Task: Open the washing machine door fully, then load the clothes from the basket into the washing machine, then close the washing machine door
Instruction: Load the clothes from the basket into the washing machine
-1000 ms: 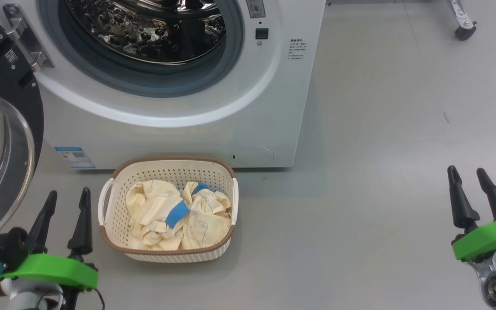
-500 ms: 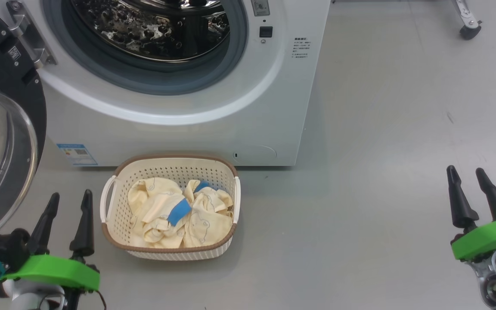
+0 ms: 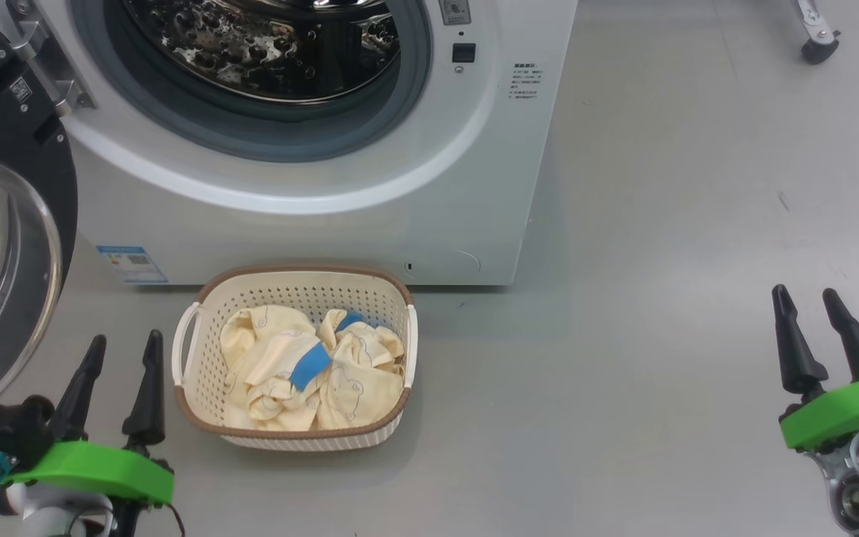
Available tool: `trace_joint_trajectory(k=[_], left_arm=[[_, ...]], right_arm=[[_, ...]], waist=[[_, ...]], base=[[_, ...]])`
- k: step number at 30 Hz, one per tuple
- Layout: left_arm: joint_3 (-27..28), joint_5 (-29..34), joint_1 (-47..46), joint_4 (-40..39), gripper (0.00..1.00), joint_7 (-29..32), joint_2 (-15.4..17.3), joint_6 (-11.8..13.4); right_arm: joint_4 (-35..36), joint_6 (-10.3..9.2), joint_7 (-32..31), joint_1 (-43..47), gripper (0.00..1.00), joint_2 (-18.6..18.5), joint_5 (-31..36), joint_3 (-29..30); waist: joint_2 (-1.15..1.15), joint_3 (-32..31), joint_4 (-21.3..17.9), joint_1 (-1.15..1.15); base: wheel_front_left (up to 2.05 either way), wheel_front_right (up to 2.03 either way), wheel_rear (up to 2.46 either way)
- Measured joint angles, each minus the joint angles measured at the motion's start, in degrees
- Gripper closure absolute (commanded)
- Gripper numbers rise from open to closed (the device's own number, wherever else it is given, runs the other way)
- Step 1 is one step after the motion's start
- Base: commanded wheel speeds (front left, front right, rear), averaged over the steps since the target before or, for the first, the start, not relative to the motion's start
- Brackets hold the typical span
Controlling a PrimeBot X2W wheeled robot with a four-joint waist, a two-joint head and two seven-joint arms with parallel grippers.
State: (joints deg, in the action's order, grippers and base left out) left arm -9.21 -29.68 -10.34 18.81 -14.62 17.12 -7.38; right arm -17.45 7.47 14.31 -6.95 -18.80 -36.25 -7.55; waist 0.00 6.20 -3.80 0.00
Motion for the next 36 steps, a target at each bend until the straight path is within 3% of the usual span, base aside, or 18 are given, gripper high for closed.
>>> trace_joint_trajectory(k=[18, 36], left_arm=[[1.3, 0.0, -1.0, 0.0, 0.00, 0.0, -0.2, 0.0], [1.5, 0.4, -1.2, 1.8, 0.00, 0.0, -1.8, 0.0]], right_arm=[[0.2, 0.00, 0.0, -0.1, 0.00, 0.2, 0.0, -0.1], [0.6, 0.00, 0.0, -0.4, 0.00, 0.3, 0.0, -0.1]], waist=[[0.00, 0.6, 0.0, 0.00], [0.00, 2.1, 0.4, 0.00]], base=[[1.31, -1.30, -0.01], [0.12, -0.12, 0.00]])
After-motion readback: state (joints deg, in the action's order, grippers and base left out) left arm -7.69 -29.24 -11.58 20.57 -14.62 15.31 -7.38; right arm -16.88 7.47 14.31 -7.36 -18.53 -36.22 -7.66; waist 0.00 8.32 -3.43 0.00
